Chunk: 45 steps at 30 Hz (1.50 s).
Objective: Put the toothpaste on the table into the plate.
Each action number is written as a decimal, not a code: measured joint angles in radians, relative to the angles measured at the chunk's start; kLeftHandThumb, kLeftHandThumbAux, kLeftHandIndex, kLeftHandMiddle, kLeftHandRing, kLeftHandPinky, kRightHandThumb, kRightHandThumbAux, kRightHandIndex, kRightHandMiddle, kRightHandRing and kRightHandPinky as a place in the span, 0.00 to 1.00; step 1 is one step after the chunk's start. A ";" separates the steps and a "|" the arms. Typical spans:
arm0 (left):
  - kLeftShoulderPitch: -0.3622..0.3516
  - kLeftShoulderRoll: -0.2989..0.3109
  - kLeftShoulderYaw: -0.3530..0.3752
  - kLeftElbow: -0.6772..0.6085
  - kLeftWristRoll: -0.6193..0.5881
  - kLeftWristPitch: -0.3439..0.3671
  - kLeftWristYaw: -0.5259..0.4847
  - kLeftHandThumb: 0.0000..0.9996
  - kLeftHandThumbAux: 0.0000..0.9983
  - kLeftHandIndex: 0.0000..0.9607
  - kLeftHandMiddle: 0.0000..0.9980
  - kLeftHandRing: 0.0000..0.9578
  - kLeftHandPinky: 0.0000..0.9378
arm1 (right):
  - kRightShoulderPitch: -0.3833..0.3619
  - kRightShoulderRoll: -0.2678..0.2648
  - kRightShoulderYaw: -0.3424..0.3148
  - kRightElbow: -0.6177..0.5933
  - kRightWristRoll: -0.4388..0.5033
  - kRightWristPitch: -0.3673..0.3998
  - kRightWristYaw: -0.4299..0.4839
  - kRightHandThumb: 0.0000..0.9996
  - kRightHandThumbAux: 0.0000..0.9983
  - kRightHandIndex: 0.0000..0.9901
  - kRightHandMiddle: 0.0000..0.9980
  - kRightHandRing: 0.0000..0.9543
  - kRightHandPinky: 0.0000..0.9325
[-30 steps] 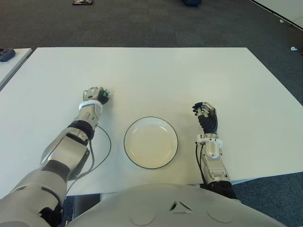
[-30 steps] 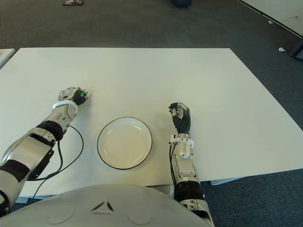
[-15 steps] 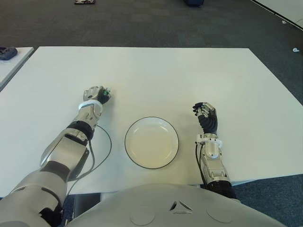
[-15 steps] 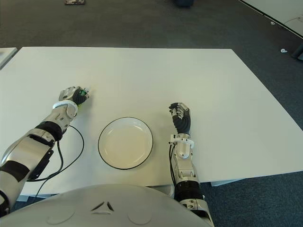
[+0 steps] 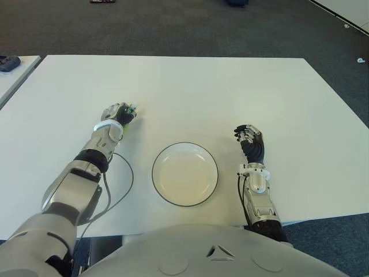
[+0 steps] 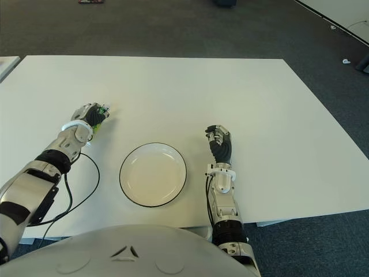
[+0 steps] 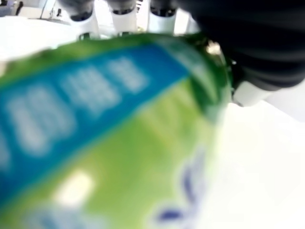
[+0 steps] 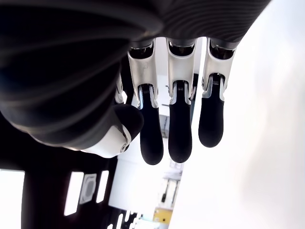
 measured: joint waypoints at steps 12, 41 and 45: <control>0.179 0.021 0.013 -0.380 -0.040 -0.017 -0.114 0.71 0.72 0.46 0.79 0.80 0.78 | -0.009 -0.001 0.000 0.014 0.000 -0.001 0.000 0.71 0.73 0.43 0.49 0.51 0.53; 0.425 0.115 0.044 -1.000 -0.170 -0.192 -0.464 0.71 0.72 0.46 0.82 0.84 0.85 | -0.017 0.001 0.004 0.011 -0.006 0.006 -0.006 0.71 0.73 0.43 0.47 0.49 0.52; 0.430 0.134 0.035 -1.019 -0.170 -0.225 -0.511 0.71 0.72 0.46 0.83 0.85 0.85 | -0.023 0.005 0.005 0.011 -0.005 0.006 -0.003 0.71 0.73 0.43 0.48 0.50 0.53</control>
